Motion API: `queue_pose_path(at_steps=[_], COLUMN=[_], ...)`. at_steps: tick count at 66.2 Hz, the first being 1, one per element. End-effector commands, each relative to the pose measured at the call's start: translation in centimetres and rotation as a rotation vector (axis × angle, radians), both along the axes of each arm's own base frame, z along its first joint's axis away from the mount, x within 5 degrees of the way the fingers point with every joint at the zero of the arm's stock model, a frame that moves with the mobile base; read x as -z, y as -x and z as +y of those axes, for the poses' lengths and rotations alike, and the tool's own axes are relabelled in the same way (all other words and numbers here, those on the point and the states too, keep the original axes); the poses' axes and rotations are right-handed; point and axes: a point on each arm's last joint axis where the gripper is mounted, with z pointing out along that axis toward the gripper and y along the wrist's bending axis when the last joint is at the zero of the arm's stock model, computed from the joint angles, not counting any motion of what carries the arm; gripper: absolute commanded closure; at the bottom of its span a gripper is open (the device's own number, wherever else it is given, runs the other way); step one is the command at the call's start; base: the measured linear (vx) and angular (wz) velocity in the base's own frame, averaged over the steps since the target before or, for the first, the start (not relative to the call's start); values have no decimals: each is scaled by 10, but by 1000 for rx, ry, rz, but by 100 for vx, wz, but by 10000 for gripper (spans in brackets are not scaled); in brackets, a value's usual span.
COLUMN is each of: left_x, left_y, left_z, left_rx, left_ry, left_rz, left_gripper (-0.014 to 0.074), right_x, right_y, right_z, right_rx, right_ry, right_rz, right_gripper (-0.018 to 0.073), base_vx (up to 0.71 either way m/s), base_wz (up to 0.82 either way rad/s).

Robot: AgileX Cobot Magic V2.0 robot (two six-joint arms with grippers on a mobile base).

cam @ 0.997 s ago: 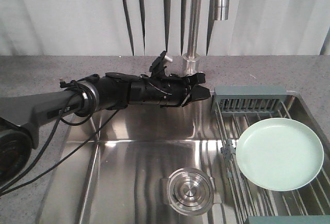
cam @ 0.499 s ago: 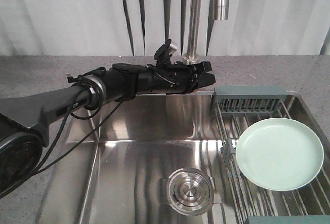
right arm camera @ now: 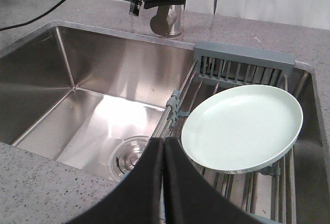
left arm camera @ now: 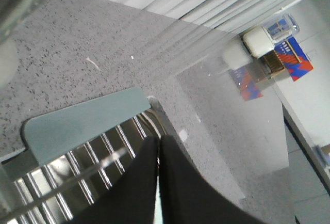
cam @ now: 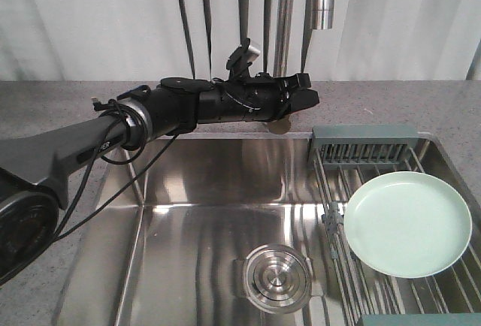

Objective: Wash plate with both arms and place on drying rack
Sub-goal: 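Reach the left gripper to the faucet lever and push it, then withdraw the left gripper up and away from the faucet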

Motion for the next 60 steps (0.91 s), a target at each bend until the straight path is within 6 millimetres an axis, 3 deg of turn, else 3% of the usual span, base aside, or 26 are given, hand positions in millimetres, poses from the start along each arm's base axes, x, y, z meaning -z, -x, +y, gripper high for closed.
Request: queue_pose_path(at_steps=[1, 14, 36, 44, 60], left_x=[-69, -90, -126, -150, -192], left_y=[18, 36, 86, 108, 173], left_z=[7, 32, 76, 91, 126], left_rx=[64, 148, 281, 240, 175], left_ry=[49, -184, -619, -672, -674], left_rz=[-91, -67, 26, 17, -71], left_gripper=[602, 602, 602, 602, 602], right_x=[-12, -12, -12, -12, -13], right_y=[0, 0, 0, 0, 0], right_z=[0, 0, 0, -1, -2], right_rx=[10, 10, 10, 15, 22], right_ry=[-28, -28, -28, -21, -10], right_rz=[-80, -80, -80, -84, -88], right_gripper=[569, 569, 569, 569, 569], base_vx=[0, 0, 0, 0, 0], base_wz=[0, 0, 0, 0, 0])
